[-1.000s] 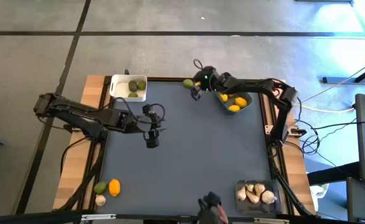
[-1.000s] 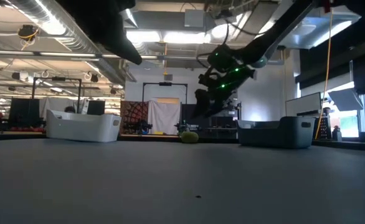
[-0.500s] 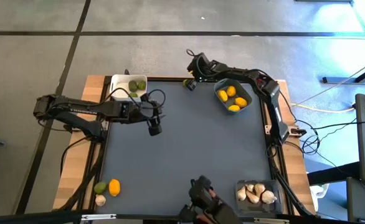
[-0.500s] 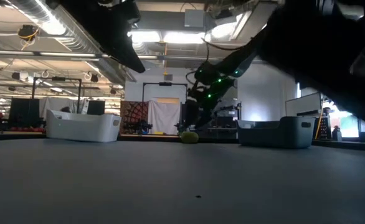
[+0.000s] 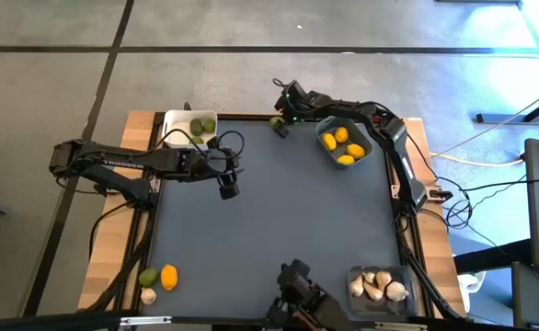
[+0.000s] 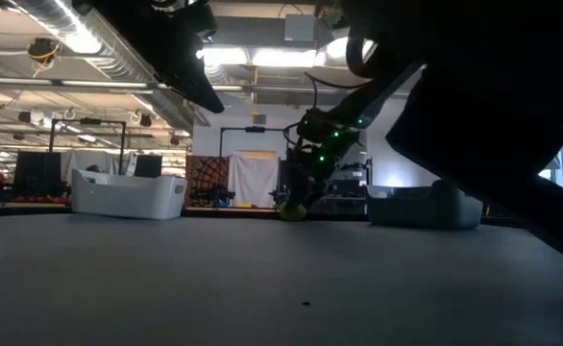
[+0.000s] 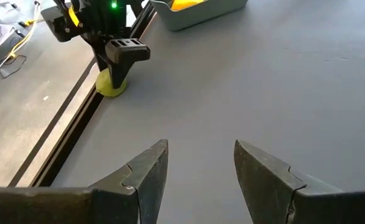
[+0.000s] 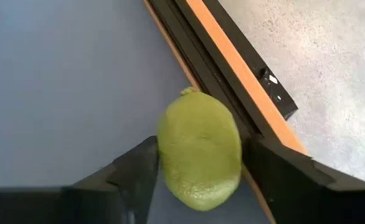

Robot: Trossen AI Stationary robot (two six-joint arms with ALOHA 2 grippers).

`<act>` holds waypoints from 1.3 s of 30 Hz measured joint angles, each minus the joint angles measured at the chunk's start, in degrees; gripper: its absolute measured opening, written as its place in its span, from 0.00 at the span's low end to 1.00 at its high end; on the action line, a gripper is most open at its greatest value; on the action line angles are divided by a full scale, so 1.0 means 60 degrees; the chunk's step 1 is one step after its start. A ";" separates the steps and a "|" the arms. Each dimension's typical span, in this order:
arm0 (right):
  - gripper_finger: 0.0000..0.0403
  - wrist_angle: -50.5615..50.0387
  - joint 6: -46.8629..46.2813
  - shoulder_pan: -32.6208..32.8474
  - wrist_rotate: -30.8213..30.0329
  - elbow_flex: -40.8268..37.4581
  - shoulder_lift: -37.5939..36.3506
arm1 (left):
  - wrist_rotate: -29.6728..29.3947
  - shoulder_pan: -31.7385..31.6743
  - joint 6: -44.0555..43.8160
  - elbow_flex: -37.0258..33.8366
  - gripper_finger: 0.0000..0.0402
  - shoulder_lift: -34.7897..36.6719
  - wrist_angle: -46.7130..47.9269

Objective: Sort produce into baskets
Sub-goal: Put the lime into the white bin

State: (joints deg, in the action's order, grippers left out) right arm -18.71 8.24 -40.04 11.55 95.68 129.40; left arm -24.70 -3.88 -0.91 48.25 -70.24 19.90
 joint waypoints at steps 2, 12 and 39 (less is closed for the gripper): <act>0.56 0.0082 0.0003 -0.0010 0.0045 0.0000 0.0003 | 0.0002 0.0000 0.0001 0.0000 0.45 0.0000 0.0000; 0.35 0.0067 0.0239 0.0062 0.0132 -0.0015 -0.0023 | 0.0001 0.0018 0.0220 0.0000 0.45 0.0000 0.0000; 0.37 -0.3159 -0.0899 0.5701 -0.1368 -0.0026 -0.2339 | 0.0016 0.2341 -0.1651 -0.0998 0.45 -0.0018 -0.0569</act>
State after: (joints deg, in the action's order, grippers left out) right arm -37.67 2.84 -5.83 3.34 95.53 115.37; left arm -24.60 10.16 -10.82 42.26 -70.35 16.49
